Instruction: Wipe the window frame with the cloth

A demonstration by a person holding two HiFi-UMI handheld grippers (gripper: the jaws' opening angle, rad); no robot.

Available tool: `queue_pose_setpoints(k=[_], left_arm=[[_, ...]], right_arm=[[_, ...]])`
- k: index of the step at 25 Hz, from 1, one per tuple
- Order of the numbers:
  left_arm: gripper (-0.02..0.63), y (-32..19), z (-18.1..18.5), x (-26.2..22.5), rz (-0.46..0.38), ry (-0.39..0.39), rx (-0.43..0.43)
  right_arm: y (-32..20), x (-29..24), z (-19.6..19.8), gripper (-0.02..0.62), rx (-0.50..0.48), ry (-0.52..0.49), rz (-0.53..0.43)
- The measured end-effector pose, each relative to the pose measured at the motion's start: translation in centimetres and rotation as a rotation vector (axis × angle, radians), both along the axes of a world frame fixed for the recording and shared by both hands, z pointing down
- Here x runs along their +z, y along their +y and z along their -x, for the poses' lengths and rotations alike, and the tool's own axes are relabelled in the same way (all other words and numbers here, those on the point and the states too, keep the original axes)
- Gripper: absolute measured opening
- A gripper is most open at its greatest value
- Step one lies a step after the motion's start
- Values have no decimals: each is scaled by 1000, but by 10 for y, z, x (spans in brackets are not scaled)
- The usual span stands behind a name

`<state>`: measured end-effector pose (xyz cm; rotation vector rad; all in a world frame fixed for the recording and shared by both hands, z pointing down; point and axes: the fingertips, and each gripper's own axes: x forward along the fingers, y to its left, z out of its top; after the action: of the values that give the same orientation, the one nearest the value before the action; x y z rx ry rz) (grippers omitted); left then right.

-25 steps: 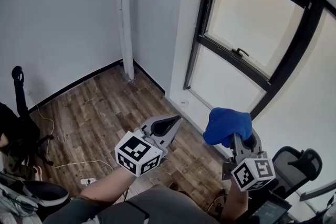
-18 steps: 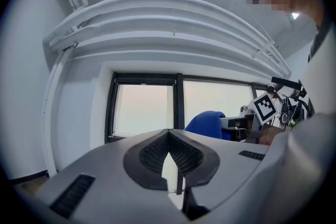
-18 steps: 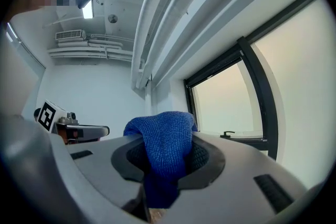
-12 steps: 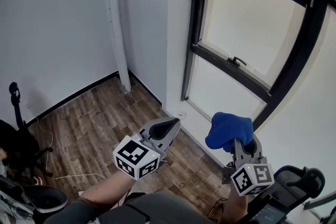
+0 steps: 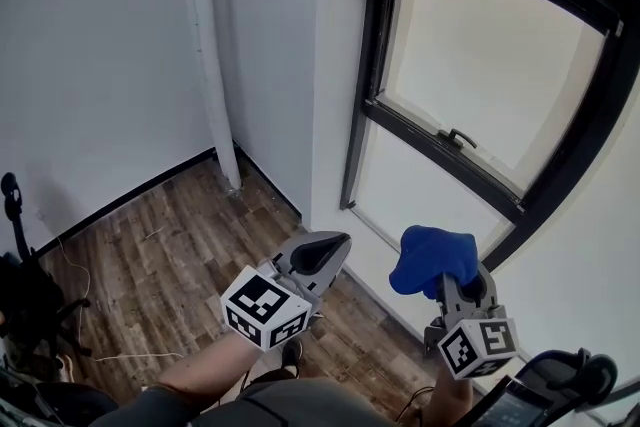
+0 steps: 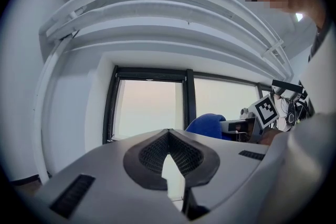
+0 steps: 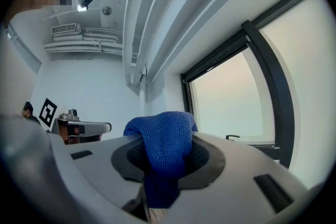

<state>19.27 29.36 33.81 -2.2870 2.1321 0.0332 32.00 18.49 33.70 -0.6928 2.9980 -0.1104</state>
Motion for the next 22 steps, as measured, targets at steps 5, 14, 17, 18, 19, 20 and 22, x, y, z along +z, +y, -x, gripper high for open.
queue_pose_setpoints(k=[5, 14, 17, 18, 19, 20, 22], left_arm=[[8, -25, 62, -11, -47, -2, -36], [8, -68, 158, -9, -32, 7, -11], [8, -81, 181, -10, -35, 7, 2], [8, -85, 189, -11, -36, 7, 4], [8, -90, 196, -11, -36, 8, 6], [8, -96, 202, -11, -36, 10, 8], [8, -108, 213, -11, -35, 19, 13]], right_arm=[[-27, -9, 54, 117, 18, -8, -11], [-67, -14, 153, 117, 18, 1, -22], [-78, -13, 177, 117, 25, -1, -15], [-81, -13, 184, 117, 26, -2, -12], [-85, -13, 190, 117, 27, -3, -8], [-89, -13, 196, 117, 28, -1, -3], [-99, -11, 207, 117, 27, 11, 5]])
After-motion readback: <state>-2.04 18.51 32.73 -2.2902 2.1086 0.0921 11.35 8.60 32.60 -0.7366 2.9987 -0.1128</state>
